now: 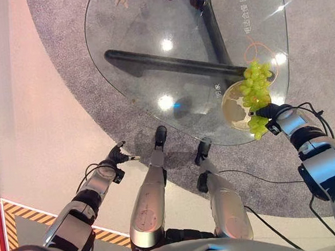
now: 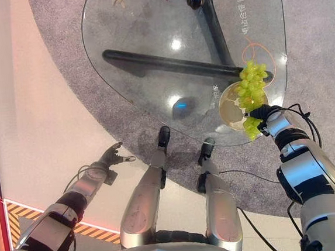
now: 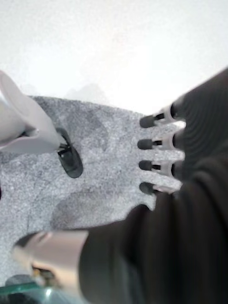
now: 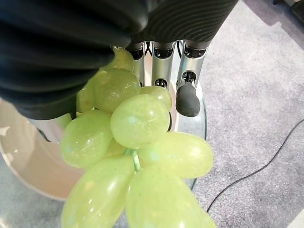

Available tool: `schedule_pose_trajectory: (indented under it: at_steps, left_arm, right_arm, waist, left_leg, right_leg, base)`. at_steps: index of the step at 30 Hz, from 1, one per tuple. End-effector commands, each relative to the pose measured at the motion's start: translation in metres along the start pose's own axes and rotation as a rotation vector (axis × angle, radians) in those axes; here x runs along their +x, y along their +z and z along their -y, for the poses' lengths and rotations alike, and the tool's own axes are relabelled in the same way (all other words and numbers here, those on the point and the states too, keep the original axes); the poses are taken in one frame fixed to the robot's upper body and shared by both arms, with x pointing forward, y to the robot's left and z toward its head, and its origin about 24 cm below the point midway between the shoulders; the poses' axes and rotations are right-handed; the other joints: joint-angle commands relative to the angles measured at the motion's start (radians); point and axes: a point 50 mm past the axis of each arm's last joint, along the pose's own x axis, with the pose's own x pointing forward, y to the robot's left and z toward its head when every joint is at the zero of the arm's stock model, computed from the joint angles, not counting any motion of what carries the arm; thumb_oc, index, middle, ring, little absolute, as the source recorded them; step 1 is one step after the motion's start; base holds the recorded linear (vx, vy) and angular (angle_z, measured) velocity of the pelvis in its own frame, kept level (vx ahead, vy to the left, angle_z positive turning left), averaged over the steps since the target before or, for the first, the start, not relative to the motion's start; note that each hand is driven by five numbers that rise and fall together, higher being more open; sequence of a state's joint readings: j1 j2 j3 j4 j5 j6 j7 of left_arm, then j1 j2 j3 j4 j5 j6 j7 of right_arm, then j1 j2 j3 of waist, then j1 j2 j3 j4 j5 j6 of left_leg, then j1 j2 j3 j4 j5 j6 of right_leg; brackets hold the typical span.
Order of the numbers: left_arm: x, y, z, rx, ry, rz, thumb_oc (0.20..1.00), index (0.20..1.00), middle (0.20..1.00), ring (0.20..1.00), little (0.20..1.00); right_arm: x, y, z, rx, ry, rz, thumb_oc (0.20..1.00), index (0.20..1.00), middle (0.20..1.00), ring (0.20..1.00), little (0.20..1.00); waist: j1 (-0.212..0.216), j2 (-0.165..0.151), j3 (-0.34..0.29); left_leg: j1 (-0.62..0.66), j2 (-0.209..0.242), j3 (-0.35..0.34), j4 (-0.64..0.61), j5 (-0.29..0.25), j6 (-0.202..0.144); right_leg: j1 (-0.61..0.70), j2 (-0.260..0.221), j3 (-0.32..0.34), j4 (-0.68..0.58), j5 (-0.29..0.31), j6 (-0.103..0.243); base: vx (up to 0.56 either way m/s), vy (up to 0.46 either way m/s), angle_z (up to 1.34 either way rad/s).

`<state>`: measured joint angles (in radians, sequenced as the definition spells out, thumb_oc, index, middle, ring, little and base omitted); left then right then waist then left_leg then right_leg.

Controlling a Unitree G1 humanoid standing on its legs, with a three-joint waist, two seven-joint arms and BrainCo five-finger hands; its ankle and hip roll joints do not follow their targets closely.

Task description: Pick up fruits into the plate

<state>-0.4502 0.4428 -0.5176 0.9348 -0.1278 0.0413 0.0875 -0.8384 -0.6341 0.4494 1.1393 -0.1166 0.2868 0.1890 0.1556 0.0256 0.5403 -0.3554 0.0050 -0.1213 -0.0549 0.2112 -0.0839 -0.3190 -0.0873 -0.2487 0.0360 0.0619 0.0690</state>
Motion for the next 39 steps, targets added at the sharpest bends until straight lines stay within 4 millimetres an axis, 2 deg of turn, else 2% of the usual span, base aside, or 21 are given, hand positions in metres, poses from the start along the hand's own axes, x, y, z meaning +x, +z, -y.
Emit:
schedule_pose_trajectory:
  at_steps: [1,3,4,5,6,7,18,26,32,37,39]
  left_arm:
    - [0.000,-0.002,0.018,-0.024,-0.027,-0.021,1.000,1.000,1.000,1.000,1.000]
    - [0.000,0.001,0.022,-0.030,-0.029,-0.014,1.000,1.000,1.000,1.000,1.000]
    - [0.001,0.003,0.023,-0.032,-0.029,-0.010,1.000,1.000,1.000,1.000,1.000]
    - [0.001,0.004,0.024,-0.032,-0.030,-0.007,1.000,1.000,1.000,1.000,1.000]
    - [0.001,0.006,0.025,-0.033,-0.030,-0.003,1.000,1.000,1.000,1.000,1.000]
    - [0.001,0.007,0.026,-0.035,-0.030,-0.002,1.000,1.000,1.000,1.000,1.000]
    - [0.002,0.012,0.030,-0.035,-0.048,0.011,1.000,1.000,1.000,1.000,1.000]
    - [0.003,0.011,0.032,-0.031,-0.054,0.007,1.000,1.000,1.000,1.000,1.000]
    - [0.003,0.008,0.030,-0.029,-0.052,-0.005,1.000,1.000,1.000,1.000,1.000]
    - [0.002,-0.001,0.032,-0.033,-0.060,-0.034,1.000,1.000,1.000,1.000,1.000]
    - [-0.002,-0.014,0.037,-0.041,-0.071,-0.067,1.000,1.000,1.000,1.000,1.000]
  right_arm:
    - [-0.003,-0.012,0.022,-0.102,-0.099,-0.062,0.200,0.200,0.200,0.200,0.200]
    - [-0.003,-0.011,0.018,-0.119,-0.104,-0.067,0.200,0.200,0.200,0.200,0.200]
    - [-0.002,-0.010,0.017,-0.128,-0.106,-0.070,0.322,0.322,0.322,0.322,0.322]
    - [-0.002,-0.009,0.017,-0.138,-0.107,-0.071,0.404,0.404,0.404,0.404,0.404]
    - [-0.002,-0.008,0.016,-0.147,-0.108,-0.074,0.758,0.758,0.758,0.758,0.758]
    - [-0.002,-0.008,0.015,-0.152,-0.107,-0.078,1.000,1.000,1.000,1.000,1.000]
    - [0.000,-0.018,0.009,-0.155,-0.142,-0.155,1.000,1.000,1.000,1.000,1.000]
    - [0.000,-0.027,0.007,-0.147,-0.163,-0.216,1.000,1.000,1.000,1.000,1.000]
    - [0.000,-0.037,0.004,-0.073,-0.189,-0.234,1.000,1.000,1.000,1.000,1.000]
    - [0.002,-0.050,-0.009,0.065,-0.231,-0.219,1.000,1.000,1.000,1.000,1.000]
    - [0.003,-0.064,-0.028,0.145,-0.232,-0.207,1.000,1.000,1.000,1.000,1.000]
  waist:
    - [-0.025,0.005,-0.020]
    - [-0.027,0.011,-0.020]
    - [-0.028,0.014,-0.020]
    - [-0.028,0.015,-0.020]
    - [-0.028,0.017,-0.020]
    - [-0.028,0.018,-0.020]
    - [-0.019,0.035,-0.020]
    - [-0.018,0.032,-0.020]
    - [-0.020,0.024,-0.020]
    - [-0.026,0.014,-0.020]
    - [-0.033,0.004,-0.046]
  left_leg:
    - [-0.014,-0.050,0.042,0.150,-0.216,0.058]
    - [-0.021,-0.053,0.046,0.153,-0.216,0.059]
    - [-0.026,-0.055,0.046,0.155,-0.216,0.060]
    - [-0.029,-0.056,0.047,0.156,-0.215,0.061]
    - [-0.031,-0.057,0.047,0.156,-0.215,0.061]
    - [-0.033,-0.058,0.047,0.157,-0.214,0.062]
    - [-0.038,-0.064,0.053,0.166,-0.219,0.068]
    - [-0.020,-0.061,0.061,0.164,-0.225,0.070]
    - [0.023,-0.056,0.067,0.152,-0.229,0.069]
    - [0.095,-0.048,0.078,0.141,-0.241,0.066]
    - [0.142,-0.039,0.087,0.129,-0.253,0.063]
  right_leg:
    - [-0.088,-0.045,0.014,0.068,-0.009,0.032]
    - [-0.100,-0.048,0.015,0.074,-0.009,0.033]
    - [-0.108,-0.050,0.016,0.079,-0.008,0.033]
    - [-0.112,-0.051,0.016,0.081,-0.008,0.034]
    - [-0.114,-0.052,0.015,0.082,-0.008,0.034]
    - [-0.116,-0.053,0.015,0.083,-0.007,0.034]
    - [-0.132,-0.064,0.009,0.103,-0.009,0.039]
    - [-0.119,-0.064,0.008,0.106,-0.012,0.039]
    - [-0.077,-0.060,0.009,0.097,-0.014,0.039]
    - [-0.006,-0.056,0.013,0.087,-0.024,0.037]
    - [0.042,-0.050,0.020,0.075,-0.033,0.036]
  base:
    - [-0.03,0.057,-0.01]
    - [-0.03,0.055,-0.08]
    - [-0.02,0.034,-0.10]
    - [-0.02,0.032,-0.05]
    - [0.00,0.000,0.00]
    - [-0.01,0.022,0.03]
    - [0.00,0.003,0.01]
    - [0.00,0.000,0.03]
    - [0.00,-0.001,0.01]
    - [0.02,-0.002,0.03]
    - [0.08,0.001,-0.02]
